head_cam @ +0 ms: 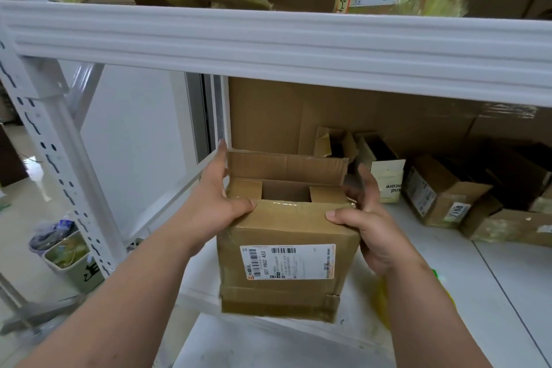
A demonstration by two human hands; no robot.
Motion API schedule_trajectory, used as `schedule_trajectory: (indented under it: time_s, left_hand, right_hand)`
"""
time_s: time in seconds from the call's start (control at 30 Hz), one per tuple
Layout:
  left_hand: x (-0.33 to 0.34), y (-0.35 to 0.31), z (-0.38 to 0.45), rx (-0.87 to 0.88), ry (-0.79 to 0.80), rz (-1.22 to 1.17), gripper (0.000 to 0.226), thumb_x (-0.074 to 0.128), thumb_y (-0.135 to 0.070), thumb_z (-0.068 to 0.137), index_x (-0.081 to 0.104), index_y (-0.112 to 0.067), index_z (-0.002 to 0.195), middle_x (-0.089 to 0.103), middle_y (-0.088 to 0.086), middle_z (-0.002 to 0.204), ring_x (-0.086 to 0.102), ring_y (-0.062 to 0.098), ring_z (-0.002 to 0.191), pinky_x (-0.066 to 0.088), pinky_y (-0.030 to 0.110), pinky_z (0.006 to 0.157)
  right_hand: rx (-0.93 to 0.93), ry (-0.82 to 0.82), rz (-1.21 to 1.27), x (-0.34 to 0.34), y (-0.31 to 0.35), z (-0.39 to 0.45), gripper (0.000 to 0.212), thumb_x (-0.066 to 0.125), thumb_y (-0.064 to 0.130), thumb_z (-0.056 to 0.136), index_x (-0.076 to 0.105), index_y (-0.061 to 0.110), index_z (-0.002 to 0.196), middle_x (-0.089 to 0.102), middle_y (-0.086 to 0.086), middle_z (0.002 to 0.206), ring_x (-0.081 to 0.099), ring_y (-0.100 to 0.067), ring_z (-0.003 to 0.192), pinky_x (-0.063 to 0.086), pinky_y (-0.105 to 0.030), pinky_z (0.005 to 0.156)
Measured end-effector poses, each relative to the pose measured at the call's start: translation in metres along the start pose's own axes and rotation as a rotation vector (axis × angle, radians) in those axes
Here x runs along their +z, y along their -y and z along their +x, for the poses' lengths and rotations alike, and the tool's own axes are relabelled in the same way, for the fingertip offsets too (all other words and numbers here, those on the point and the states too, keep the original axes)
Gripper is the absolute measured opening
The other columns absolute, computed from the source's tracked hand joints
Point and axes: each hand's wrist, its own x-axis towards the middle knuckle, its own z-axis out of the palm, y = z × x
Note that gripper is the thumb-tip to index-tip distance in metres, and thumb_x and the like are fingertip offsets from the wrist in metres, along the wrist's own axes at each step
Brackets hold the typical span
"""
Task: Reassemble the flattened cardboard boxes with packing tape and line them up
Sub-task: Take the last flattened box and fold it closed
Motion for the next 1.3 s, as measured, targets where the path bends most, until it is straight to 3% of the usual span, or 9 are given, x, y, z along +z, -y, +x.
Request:
schedule_trajectory:
  time_s: [0.2,0.33,0.47,0.57,0.7,0.83,1.0,1.13,1.3]
  left_hand:
    - [0.003,0.005,0.0,0.111,-0.005,0.118,0.095,0.069,-0.011,0.088,0.011,-0.056,0.149,0.026,-0.016,0.153,0.031,0.005,0.135,0.038,0.037,0.112]
    - [-0.001,0.011,-0.004,0.181,-0.025,0.232,0.067,0.069,-0.023,0.088,0.036,-0.054,0.138,0.038,-0.02,0.143,0.038,0.003,0.129,0.04,0.031,0.106]
    - [0.003,0.026,-0.006,0.233,-0.159,0.224,0.022,0.073,-0.022,0.084,0.065,-0.037,0.097,0.053,-0.025,0.124,0.048,-0.009,0.113,0.039,0.016,0.093]
    - [0.005,0.029,-0.003,0.22,-0.157,0.28,0.016,0.072,-0.025,0.085,0.07,-0.034,0.097,0.052,-0.025,0.13,0.048,-0.008,0.113,0.031,0.002,0.084]
    - [-0.001,0.027,-0.003,0.226,-0.083,0.367,0.022,0.067,-0.028,0.089,0.071,-0.032,0.111,0.051,-0.021,0.139,0.039,0.002,0.134,0.029,0.02,0.109]
    - [-0.005,0.02,-0.004,0.256,-0.021,0.531,0.023,0.059,-0.032,0.095,0.069,-0.031,0.116,0.045,-0.023,0.139,0.022,0.004,0.144,0.013,0.021,0.116]
    - [0.002,0.0,-0.01,0.304,0.086,0.814,0.042,0.032,-0.035,0.106,0.041,-0.035,0.146,0.041,-0.012,0.152,0.033,0.009,0.139,0.018,0.019,0.113]
    - [0.007,-0.009,-0.016,0.193,0.254,1.095,0.073,0.002,-0.073,0.086,0.01,-0.047,0.154,0.015,-0.009,0.163,0.007,0.015,0.151,0.004,0.047,0.123]
    - [0.011,-0.009,-0.019,0.199,0.319,1.095,0.08,0.007,-0.075,0.086,0.006,-0.038,0.156,0.0,-0.009,0.166,-0.009,0.013,0.152,0.0,0.041,0.124]
  right_hand:
    - [-0.032,0.01,-0.107,0.0,0.003,0.004,0.098,0.077,0.027,0.053,0.032,0.078,0.124,0.044,-0.001,0.142,0.055,-0.028,0.121,0.05,-0.045,0.098]
    - [-0.051,0.006,-0.171,-0.002,0.0,0.003,0.078,0.076,0.037,0.05,0.047,0.062,0.118,0.053,0.005,0.131,0.061,-0.027,0.111,0.052,-0.05,0.095]
    - [-0.051,-0.089,-0.214,0.001,0.001,-0.003,0.035,0.072,0.044,0.058,0.063,0.046,0.092,0.061,0.004,0.113,0.064,-0.026,0.099,0.051,-0.039,0.075]
    - [-0.041,-0.16,-0.309,0.007,0.008,-0.006,0.041,0.066,0.063,0.057,0.065,0.039,0.09,0.064,0.008,0.108,0.06,-0.022,0.104,0.049,-0.04,0.082]
    - [-0.028,-0.232,-0.492,0.014,0.021,-0.006,0.023,0.072,0.049,0.081,0.063,0.028,0.082,0.062,0.012,0.104,0.053,-0.004,0.096,0.041,-0.031,0.072]
    - [-0.009,-0.219,-0.713,0.018,0.03,-0.002,0.014,0.074,0.032,0.084,0.061,0.027,0.086,0.056,0.007,0.114,0.053,-0.015,0.106,0.04,-0.03,0.078]
    - [-0.185,-0.165,-0.947,0.036,0.035,-0.008,0.019,0.059,0.026,0.095,0.061,0.044,0.096,0.051,0.016,0.14,0.041,-0.011,0.134,0.02,-0.042,0.119]
    - [-0.081,0.001,-1.332,0.051,0.043,-0.023,0.047,0.032,0.056,0.099,0.038,0.043,0.144,0.03,0.022,0.156,0.019,-0.011,0.148,-0.008,-0.052,0.121]
    - [-0.056,0.176,-1.445,0.061,0.047,-0.031,0.053,0.013,0.054,0.102,0.013,0.044,0.154,0.002,0.02,0.163,-0.005,-0.008,0.151,-0.011,-0.053,0.12]
